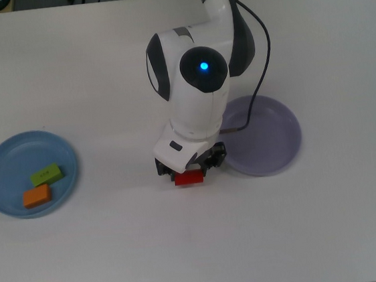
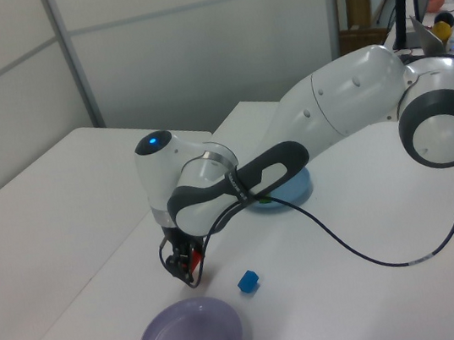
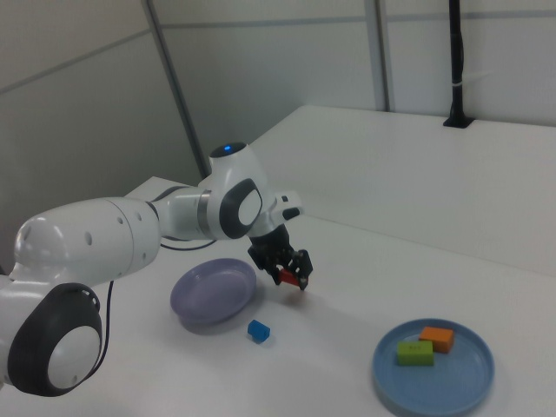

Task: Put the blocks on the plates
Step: 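Carry the red block onto the lavender plate and release it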

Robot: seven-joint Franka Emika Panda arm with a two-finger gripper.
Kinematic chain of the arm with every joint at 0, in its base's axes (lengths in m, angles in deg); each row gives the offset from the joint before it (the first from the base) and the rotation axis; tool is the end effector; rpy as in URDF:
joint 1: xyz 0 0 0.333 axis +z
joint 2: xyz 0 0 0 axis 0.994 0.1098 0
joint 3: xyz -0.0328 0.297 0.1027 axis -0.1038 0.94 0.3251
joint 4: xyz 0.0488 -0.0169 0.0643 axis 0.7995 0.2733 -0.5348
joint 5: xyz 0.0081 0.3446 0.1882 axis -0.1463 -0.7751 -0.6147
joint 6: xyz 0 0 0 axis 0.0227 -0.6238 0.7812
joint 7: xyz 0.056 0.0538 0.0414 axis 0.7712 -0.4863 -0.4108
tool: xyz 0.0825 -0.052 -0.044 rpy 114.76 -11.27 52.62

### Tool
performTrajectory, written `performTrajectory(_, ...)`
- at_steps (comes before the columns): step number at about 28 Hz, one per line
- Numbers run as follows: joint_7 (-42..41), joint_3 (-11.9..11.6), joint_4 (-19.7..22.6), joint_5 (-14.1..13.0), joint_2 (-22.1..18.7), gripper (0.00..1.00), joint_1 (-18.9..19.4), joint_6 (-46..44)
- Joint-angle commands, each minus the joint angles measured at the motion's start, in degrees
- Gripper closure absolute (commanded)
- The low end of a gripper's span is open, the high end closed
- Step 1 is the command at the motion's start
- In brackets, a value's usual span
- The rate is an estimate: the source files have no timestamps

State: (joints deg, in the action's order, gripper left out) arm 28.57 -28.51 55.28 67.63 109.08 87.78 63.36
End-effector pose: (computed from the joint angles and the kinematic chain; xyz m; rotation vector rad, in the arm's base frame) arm 0.7286 0.1030 0.3307 3.0266 0.1281 0.1664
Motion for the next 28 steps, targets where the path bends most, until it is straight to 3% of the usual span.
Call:
performTrajectory(1, 0.5, 2.1, 0.7, -0.9, -2.5, 1.00, 0.7, 0.4)
performTrajectory(10, 2.0, 7.3, 1.1, -0.3, -3.7, 0.98, 0.8, -3.8)
performTrajectory(14, 2.7, 8.0, 1.3, 0.6, -3.7, 0.63, 2.1, -5.7)
performTrajectory(15, 2.7, 8.0, 1.3, 0.9, -3.7, 0.49, 2.2, -6.1)
performTrajectory(16, 2.8, 8.0, 1.4, 1.4, -3.6, 0.07, 2.4, -6.5)
performTrajectory(17, 2.8, 8.0, 1.4, 1.5, -3.6, 0.00, 2.4, -6.7)
performTrajectory(28, 2.5, 7.5, 0.7, 1.5, -4.0, 0.00, 2.3, -6.7)
